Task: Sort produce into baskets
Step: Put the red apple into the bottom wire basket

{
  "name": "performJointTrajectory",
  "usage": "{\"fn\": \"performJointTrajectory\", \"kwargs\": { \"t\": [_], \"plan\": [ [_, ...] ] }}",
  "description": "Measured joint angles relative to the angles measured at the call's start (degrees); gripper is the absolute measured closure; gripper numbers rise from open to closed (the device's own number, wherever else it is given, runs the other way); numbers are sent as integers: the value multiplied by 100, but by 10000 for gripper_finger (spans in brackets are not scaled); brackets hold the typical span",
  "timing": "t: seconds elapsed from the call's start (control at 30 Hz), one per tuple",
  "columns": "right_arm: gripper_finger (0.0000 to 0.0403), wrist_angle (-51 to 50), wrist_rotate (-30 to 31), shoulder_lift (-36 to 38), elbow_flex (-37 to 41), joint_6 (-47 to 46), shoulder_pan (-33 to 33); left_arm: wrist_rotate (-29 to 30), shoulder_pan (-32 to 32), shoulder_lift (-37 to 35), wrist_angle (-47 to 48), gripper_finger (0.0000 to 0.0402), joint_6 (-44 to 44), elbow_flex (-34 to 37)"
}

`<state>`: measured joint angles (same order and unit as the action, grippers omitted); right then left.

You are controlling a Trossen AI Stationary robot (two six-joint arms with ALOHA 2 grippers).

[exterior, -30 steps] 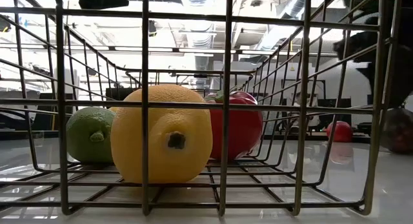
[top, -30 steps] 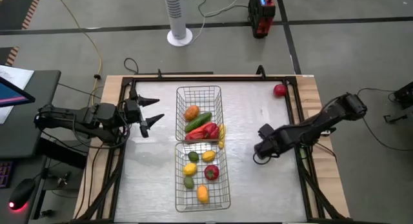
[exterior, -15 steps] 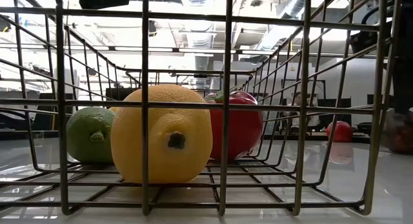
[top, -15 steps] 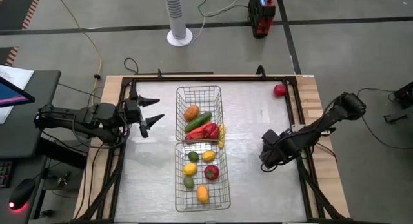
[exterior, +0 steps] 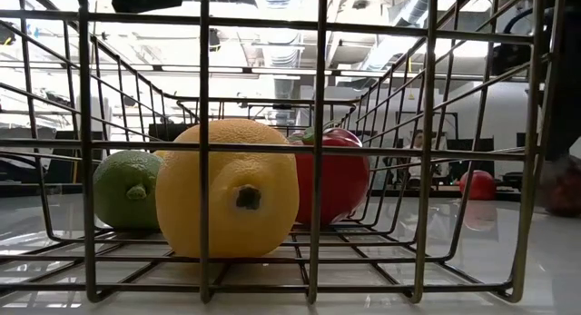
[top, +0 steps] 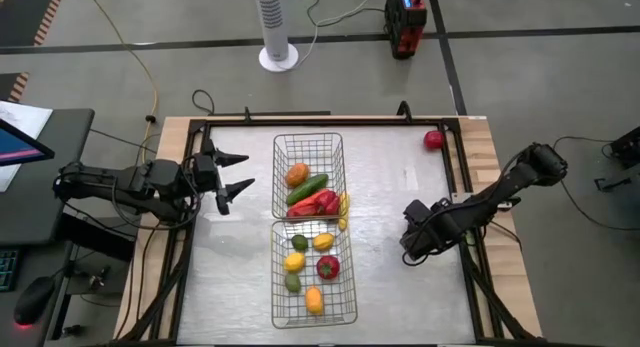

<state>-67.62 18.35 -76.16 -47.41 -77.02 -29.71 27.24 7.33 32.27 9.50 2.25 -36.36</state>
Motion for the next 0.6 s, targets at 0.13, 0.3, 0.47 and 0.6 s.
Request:
{"fn": "performJointTrajectory", "kwargs": {
  "t": [0.13, 0.3, 0.47, 0.6],
  "plan": [
    [10, 183, -20, -2, 217, 55, 125, 0, -2, 0, 2, 110, 0, 0],
    [10, 252, -84, -2, 294, 31, 302, 4, -2, 0, 4, 110, -29, 0],
    [10, 214, -187, 2, 270, -275, 477, 7, -2, 0, 6, 110, -44, 0],
    [10, 136, -327, 2, 270, -466, 533, 9, -2, 0, 7, 110, -46, 0]
  ]
}}
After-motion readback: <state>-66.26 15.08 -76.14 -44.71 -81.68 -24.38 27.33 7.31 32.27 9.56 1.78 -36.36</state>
